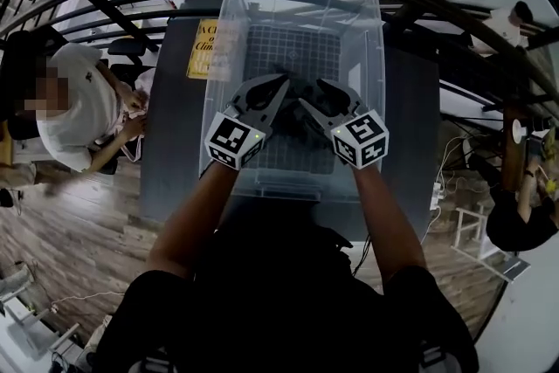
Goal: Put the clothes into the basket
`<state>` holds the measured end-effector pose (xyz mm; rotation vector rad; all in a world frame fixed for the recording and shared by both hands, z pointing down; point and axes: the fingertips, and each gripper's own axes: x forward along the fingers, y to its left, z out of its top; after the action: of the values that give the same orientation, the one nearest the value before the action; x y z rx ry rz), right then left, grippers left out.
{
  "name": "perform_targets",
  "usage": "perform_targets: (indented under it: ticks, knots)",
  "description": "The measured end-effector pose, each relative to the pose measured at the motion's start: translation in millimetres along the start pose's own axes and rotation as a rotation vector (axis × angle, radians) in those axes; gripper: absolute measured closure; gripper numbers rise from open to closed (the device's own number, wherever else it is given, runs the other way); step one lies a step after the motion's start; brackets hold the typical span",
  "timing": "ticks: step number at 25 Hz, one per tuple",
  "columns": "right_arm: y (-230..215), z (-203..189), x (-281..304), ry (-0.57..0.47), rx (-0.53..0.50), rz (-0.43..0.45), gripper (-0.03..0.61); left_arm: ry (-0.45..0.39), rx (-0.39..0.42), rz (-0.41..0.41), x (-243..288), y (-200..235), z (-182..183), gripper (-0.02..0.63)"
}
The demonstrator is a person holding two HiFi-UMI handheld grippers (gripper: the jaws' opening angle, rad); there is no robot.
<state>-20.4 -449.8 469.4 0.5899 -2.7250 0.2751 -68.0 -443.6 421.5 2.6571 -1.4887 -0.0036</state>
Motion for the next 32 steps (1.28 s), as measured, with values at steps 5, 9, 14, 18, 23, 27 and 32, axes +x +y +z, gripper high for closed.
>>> perform_targets:
  ticks: [5,9,14,18,23,27,32]
  knots:
    - [22,30,-35,-0.164,0.004,0.001,0.500,-0.010,-0.009,-0.035,-20,-22,16,0.611]
    - [40,44,-55,-0.235,-0.018,-0.008,0.557,-0.011,-0.015,-0.060,-36,-40,26,0.611]
    - [61,51,-71,-0.271,-0.037,-0.010,0.561,-0.010,0.000,-0.088,-53,-60,34,0.611]
    - [74,46,-75,-0.266,-0.062,-0.013,0.561,-0.011,0.011,-0.100,-63,-71,34,0.611]
    - [86,37,-76,-0.253,-0.058,-0.017,0.563,-0.017,0.007,-0.111,-71,-80,36,0.611]
    - [93,33,-80,-0.244,-0.060,-0.024,0.563,-0.023,0.003,-0.114,-76,-86,41,0.611]
    - [100,31,-83,-0.243,-0.056,-0.027,0.563,-0.022,0.006,-0.116,-82,-90,41,0.611]
